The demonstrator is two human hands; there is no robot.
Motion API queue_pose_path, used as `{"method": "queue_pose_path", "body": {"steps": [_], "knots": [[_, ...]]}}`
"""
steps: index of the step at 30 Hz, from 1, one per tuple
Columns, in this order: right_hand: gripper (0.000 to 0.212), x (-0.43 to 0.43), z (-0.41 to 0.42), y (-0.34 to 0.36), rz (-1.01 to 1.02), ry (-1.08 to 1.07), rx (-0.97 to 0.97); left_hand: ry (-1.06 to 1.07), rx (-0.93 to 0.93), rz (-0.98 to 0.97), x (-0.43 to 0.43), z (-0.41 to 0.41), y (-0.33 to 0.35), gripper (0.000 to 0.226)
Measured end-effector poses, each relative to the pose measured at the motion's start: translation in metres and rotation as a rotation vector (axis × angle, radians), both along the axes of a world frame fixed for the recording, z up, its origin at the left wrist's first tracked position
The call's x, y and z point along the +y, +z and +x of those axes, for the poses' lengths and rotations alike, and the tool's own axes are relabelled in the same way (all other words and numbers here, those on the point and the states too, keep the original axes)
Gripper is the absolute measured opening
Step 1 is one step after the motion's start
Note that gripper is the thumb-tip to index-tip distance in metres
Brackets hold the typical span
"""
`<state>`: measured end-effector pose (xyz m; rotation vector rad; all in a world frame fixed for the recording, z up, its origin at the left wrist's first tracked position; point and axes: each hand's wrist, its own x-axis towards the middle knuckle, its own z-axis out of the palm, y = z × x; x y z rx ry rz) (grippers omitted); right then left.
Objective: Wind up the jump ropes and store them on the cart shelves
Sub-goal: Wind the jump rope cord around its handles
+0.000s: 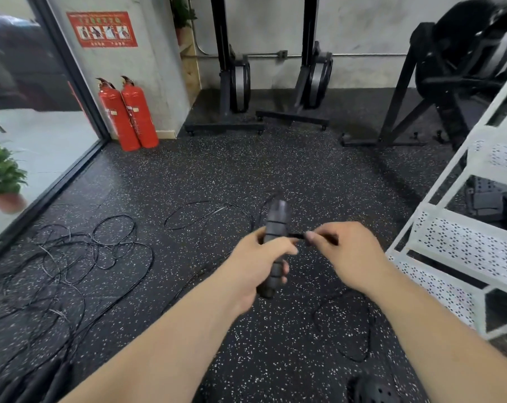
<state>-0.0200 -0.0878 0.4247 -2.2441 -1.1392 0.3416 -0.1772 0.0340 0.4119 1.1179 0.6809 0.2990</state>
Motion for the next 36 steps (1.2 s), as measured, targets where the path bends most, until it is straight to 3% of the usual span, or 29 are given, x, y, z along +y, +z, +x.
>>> {"method": "queue_pose_path", "body": {"steps": [4, 11, 15, 21, 28, 36], "knots": [[0.031, 0.008, -0.005, -0.008, -0.044, 0.035, 0.031, -0.041, 0.015, -0.04, -0.015, 0.006, 0.0, 0.047], [0.028, -0.013, 0.032, 0.007, -0.163, 0.072, 0.043, 0.231, 0.053, 0.02, 0.035, -0.009, -0.003, 0.038], [0.03, -0.006, 0.022, 0.004, -0.081, 0.031, 0.038, 0.156, 0.064, 0.031, 0.023, -0.007, -0.006, 0.046], [0.028, 0.012, -0.007, -0.009, -0.107, 0.115, -0.001, 0.0, 0.06, -0.026, -0.013, 0.006, -0.008, 0.03], [0.026, -0.006, 0.021, 0.006, -0.158, 0.155, 0.03, 0.243, 0.056, 0.011, 0.036, -0.01, -0.007, 0.037], [0.03, 0.008, -0.005, -0.006, -0.091, 0.133, -0.026, -0.036, -0.006, -0.122, -0.008, 0.001, -0.004, 0.043]]}}
